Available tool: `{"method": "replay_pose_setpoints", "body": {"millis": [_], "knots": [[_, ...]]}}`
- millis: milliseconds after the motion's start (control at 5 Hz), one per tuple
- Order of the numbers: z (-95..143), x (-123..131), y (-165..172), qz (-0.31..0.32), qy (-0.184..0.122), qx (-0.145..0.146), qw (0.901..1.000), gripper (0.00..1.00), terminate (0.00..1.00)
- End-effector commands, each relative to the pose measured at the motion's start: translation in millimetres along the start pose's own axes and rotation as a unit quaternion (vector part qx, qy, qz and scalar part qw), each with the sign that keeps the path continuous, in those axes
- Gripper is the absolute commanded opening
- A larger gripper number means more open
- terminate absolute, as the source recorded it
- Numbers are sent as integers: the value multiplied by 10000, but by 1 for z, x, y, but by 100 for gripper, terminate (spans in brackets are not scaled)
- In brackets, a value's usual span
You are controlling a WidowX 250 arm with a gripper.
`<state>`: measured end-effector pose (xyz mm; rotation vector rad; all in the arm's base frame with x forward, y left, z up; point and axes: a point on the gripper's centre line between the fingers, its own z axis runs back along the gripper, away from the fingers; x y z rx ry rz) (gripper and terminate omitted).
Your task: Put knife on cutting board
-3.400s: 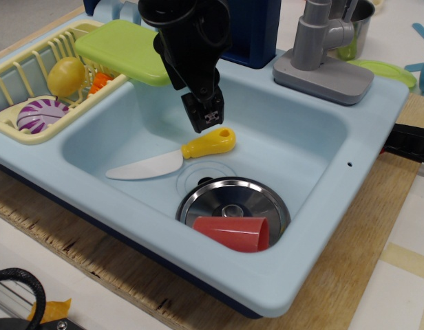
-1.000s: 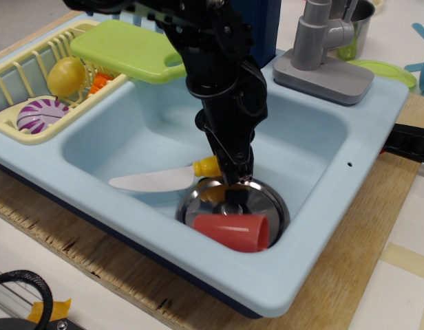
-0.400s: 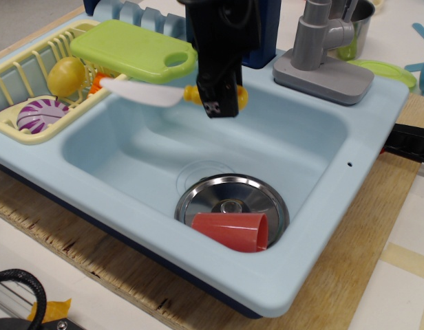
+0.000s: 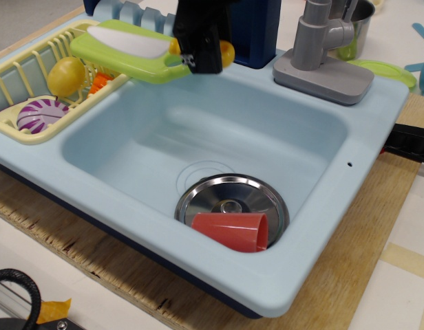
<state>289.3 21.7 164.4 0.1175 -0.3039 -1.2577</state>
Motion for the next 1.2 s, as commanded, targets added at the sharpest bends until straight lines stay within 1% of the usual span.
{"method": "replay_pose_setpoints", "body": {"millis": [0,200,400,600,800,1000], "knots": [[7,-23,23,-85,-77,362,9993,0,0],[-2,-37,34,-46,-83,197,9998,0,0],[-11,-48,49,-140,-114,257,9995,0,0],[-12,-56,52,-72,-115,262,9996,0,0],[-16,-54,50,-43,-228,116,9997,100,0],[-16,-54,50,-43,-228,116,9997,100,100]]}}
